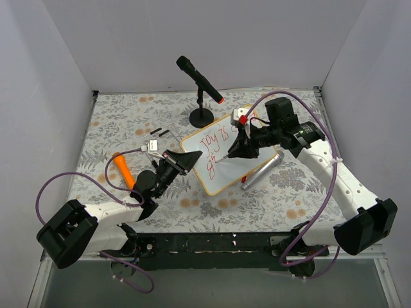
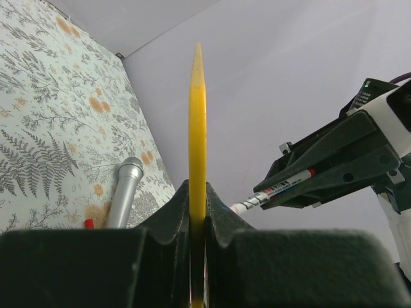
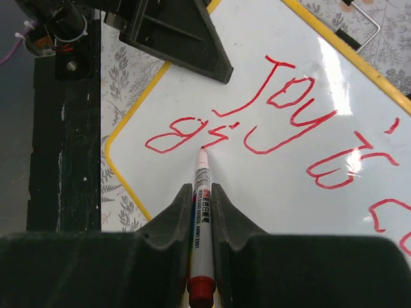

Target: Write a sentence on the whiteboard

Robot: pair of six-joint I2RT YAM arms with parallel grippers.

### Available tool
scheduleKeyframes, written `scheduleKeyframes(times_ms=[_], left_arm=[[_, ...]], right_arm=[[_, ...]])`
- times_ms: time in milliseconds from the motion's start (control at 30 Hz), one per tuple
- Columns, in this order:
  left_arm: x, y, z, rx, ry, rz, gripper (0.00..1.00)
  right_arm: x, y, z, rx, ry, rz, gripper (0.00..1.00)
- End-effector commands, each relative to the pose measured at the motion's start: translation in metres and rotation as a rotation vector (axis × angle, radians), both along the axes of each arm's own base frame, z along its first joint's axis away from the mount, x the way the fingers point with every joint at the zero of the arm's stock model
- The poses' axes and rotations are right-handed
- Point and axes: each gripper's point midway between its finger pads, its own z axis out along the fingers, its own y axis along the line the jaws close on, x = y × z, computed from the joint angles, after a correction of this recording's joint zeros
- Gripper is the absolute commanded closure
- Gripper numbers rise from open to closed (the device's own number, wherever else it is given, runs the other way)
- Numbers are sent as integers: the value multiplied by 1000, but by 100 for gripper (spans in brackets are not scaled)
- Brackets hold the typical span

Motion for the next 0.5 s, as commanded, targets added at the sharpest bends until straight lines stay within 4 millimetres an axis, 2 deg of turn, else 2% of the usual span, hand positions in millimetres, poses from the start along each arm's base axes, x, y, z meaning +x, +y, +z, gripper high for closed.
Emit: scheduleKeyframes(times_ms=[0,200,467], left_arm=[[-9,7,67,-178,-144,-13,100],[-9,7,67,-174,-144,-12,100],[-10,8,67,-170,-145,-9,100]], right_arm=[[-16,-2,-6,-7,7,52,99],[-18,-3,-6,-13,-1,52,99],[15,-6,15,-18,-62,-49,99]])
